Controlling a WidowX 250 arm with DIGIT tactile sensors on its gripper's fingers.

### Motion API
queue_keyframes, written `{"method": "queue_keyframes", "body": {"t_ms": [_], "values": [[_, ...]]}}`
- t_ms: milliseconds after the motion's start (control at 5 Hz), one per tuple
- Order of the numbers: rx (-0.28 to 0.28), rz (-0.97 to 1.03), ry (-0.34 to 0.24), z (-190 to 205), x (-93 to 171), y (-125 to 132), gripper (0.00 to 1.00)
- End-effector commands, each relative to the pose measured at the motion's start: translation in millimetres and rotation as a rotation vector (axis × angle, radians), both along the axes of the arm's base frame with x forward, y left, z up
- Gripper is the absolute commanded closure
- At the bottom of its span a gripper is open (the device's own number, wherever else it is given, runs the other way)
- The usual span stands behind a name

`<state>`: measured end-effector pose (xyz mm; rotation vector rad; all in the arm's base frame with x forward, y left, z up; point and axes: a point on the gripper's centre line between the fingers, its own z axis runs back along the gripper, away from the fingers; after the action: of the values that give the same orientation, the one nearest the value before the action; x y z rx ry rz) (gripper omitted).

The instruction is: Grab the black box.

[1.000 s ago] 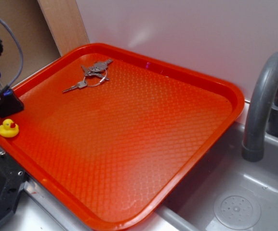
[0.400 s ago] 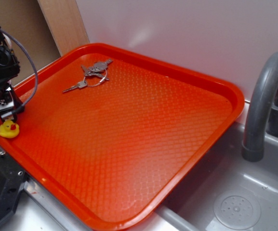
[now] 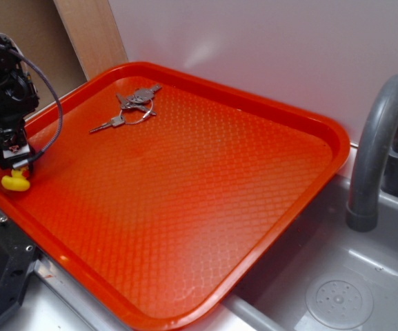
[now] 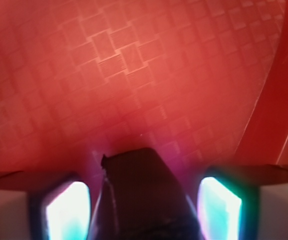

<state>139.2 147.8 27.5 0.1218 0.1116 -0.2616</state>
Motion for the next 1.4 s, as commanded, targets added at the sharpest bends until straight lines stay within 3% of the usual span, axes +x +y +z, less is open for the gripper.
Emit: {"method": "queue_keyframes", "body": {"t_ms": [0, 200, 400, 600, 800, 1200], "values": [[0.057, 0.021, -0.035, 22, 2, 9, 1.00], [0.022, 0.016, -0.079, 52, 13, -12, 1.00], [0.012, 0.150, -0.133, 103, 41, -59, 1.00], [0.017, 0.225, -0.179, 143, 60, -88, 1.00], [-0.071, 0.279, -0.164, 163, 92, -107, 1.00], [-0.081, 0.311, -0.203, 141, 126, -105, 1.00]]}}
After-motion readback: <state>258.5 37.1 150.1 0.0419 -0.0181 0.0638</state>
